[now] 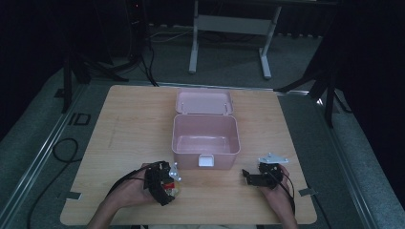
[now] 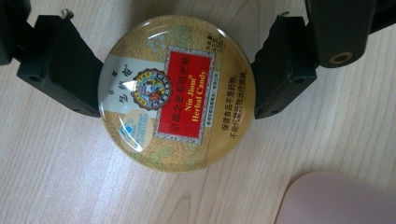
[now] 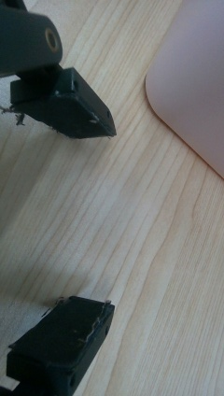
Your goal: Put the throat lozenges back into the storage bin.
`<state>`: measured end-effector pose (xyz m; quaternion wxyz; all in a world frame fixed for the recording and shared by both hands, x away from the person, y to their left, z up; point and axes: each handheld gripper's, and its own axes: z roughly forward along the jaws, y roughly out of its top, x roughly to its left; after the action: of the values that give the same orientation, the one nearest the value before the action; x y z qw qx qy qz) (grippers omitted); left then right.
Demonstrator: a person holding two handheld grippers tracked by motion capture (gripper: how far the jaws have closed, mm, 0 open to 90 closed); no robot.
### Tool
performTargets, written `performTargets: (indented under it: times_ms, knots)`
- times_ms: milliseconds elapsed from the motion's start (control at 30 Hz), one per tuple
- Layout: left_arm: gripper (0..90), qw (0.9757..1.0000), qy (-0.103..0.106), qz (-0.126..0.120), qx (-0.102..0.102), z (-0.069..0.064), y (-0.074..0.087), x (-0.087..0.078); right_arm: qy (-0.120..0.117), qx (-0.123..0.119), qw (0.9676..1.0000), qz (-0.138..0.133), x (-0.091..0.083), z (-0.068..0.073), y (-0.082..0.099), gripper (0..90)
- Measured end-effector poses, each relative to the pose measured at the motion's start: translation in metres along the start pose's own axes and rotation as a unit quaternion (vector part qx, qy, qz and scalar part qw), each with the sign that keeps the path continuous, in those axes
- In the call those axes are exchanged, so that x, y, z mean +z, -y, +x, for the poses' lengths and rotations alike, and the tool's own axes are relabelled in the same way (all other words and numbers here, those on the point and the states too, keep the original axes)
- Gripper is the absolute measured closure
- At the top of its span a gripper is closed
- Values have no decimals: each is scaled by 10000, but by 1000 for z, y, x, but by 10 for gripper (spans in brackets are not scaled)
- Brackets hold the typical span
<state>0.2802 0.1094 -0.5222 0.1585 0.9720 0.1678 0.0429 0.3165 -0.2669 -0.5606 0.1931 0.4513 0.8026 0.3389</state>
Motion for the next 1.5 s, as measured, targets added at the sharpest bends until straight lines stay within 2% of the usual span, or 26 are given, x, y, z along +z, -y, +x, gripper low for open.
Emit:
performTargets:
  times_ms: [667,900,1500]
  knots:
    - [200,9994,-43,306,132,-2,-7,6,1,-6,10000,-2,0,0,0,128]
    - [202,9995,-42,276,153,-1,-6,5,1,-8,10000,-2,0,0,0,128]
    - [202,9998,-64,181,23,4,-2,-7,1,-4,10000,-2,0,0,0,128]
